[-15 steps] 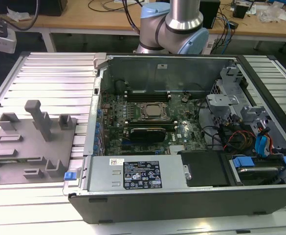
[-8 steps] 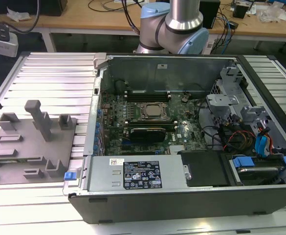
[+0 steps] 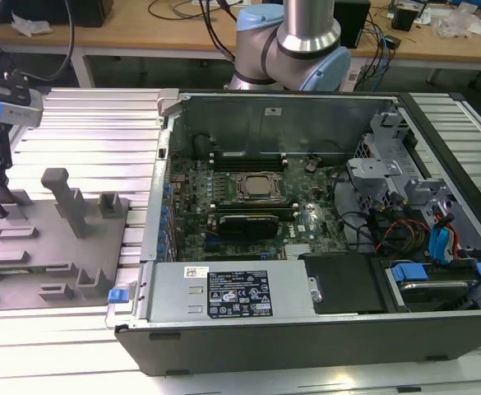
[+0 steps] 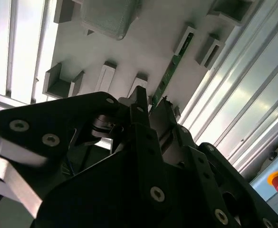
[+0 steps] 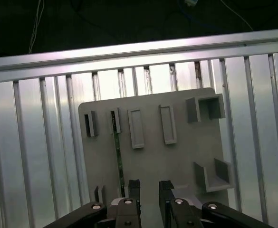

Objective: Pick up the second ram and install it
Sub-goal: 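Pick up the second ram and move it above second insertion slot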

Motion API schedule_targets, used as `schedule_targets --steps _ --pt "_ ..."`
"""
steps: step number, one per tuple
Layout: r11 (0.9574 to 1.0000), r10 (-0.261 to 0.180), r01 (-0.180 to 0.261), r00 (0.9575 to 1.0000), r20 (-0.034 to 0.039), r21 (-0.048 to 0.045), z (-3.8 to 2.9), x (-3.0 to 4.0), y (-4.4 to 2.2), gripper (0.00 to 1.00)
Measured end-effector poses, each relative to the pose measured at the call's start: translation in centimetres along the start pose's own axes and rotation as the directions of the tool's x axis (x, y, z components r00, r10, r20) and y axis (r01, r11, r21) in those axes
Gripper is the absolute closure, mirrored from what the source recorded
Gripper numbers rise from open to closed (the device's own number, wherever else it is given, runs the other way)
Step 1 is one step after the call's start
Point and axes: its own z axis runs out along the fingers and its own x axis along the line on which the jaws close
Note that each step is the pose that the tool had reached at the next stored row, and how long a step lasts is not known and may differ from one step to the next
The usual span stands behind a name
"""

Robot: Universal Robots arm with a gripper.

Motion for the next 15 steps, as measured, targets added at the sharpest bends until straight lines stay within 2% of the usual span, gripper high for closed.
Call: schedule_targets --steps 15 --pt "1.0 0.0 0.0 1.0 0.0 -0.0001 1.61 0.03 -0.02 0.7"
